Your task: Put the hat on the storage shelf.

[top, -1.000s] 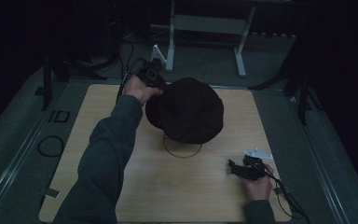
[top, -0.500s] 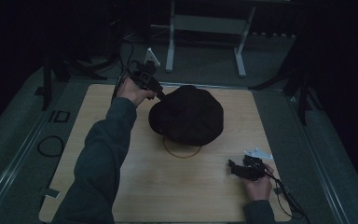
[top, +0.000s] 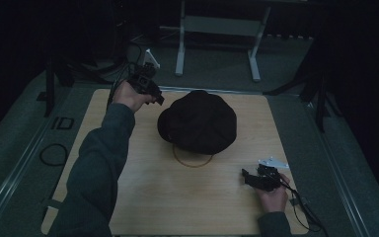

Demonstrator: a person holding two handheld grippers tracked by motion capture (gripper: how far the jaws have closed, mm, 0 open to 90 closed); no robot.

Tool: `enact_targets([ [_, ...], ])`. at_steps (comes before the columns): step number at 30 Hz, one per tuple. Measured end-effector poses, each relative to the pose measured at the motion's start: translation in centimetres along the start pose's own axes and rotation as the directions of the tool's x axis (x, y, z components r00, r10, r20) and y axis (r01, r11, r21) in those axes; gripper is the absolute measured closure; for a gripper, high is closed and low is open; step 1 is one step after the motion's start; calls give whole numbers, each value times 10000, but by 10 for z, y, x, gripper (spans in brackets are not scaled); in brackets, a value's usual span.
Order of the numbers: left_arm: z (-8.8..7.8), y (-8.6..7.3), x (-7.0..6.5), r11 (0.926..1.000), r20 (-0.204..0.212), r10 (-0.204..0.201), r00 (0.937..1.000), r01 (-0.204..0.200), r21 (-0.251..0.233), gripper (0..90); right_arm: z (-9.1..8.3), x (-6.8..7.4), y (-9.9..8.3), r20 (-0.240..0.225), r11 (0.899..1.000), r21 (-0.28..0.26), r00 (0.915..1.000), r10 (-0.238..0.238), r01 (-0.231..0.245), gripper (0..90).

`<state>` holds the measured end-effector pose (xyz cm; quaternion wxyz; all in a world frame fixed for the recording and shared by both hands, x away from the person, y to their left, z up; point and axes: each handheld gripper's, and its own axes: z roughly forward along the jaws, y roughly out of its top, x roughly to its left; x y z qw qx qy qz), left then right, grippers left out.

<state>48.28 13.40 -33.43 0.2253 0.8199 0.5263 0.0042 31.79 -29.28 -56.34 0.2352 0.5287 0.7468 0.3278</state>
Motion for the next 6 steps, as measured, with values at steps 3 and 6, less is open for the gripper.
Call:
enact_targets([
  [3,-4,-7,5,9999,-36,94,9999,-94,-63,659,0,0,0,-6,10000,-3,10000,-6,6,253],
  [6,-6,-17,11,9998,-288,211,9994,-211,-10,664,0,0,0,-8,10000,-4,10000,-17,17,253],
])
